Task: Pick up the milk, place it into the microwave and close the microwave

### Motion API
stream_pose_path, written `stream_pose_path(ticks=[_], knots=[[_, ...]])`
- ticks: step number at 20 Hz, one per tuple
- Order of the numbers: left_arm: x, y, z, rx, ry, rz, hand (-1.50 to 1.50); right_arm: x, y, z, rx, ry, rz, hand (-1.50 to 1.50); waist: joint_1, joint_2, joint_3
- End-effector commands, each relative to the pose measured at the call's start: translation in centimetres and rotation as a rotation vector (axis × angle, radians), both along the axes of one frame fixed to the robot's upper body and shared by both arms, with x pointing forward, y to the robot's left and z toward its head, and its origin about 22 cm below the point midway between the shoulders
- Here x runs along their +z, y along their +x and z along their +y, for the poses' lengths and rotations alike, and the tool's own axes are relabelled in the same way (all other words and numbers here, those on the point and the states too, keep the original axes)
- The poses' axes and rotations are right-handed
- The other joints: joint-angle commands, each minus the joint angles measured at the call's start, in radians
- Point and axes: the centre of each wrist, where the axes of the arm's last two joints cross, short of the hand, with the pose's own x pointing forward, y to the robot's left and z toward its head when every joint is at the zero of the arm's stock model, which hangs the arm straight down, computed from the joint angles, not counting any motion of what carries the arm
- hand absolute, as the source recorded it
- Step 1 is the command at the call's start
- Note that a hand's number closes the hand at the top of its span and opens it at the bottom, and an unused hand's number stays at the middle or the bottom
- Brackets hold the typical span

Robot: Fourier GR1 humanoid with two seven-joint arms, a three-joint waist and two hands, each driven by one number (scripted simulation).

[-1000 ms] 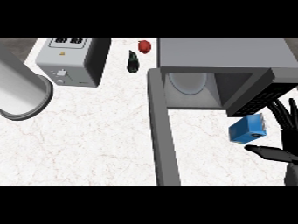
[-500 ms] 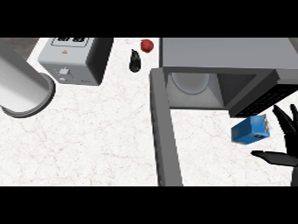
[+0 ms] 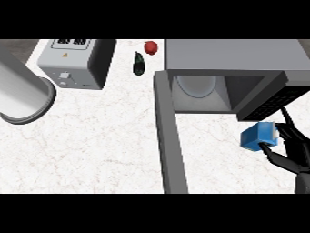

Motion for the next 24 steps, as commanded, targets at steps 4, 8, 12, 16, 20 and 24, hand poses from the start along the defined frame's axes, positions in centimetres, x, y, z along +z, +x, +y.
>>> stream_pose_path(ticks=[4,8,12,16,20,24], knots=[[-0.5,0.8,-0.7,0.006,-0.022,-0.010,-1.50,0.7,3.5,2.2,-0.069,-0.039,-0.142,1.50,0.008,0.012,0.011],[-0.1,-0.1,0.7,0.000,0.002,0.010,-1.50,0.5,3.4,4.2,-0.008,0.050,-0.170,1.50,0.003,0.009,0.010],[-0.9,-0.4,0.0,0.002,-0.014,0.002,-1.50,1.8,3.9,4.6,0.029,0.056,-0.181,1.50,-0.002,0.005,0.009],[0.2,-1.4,0.0,0.001,-0.022,0.006,-1.50,1.1,3.3,6.0,-0.003,0.035,-0.186,1.50,0.004,0.006,0.009],[-0.4,-1.0,0.7,0.004,-0.024,0.010,-1.50,2.3,2.9,6.6,0.078,0.074,-0.187,1.50,-0.008,0.001,0.008],[-1.4,-0.8,1.9,0.008,-0.031,0.017,-1.50,4.6,4.3,9.0,0.126,0.094,-0.209,1.50,-0.007,0.001,0.007]])
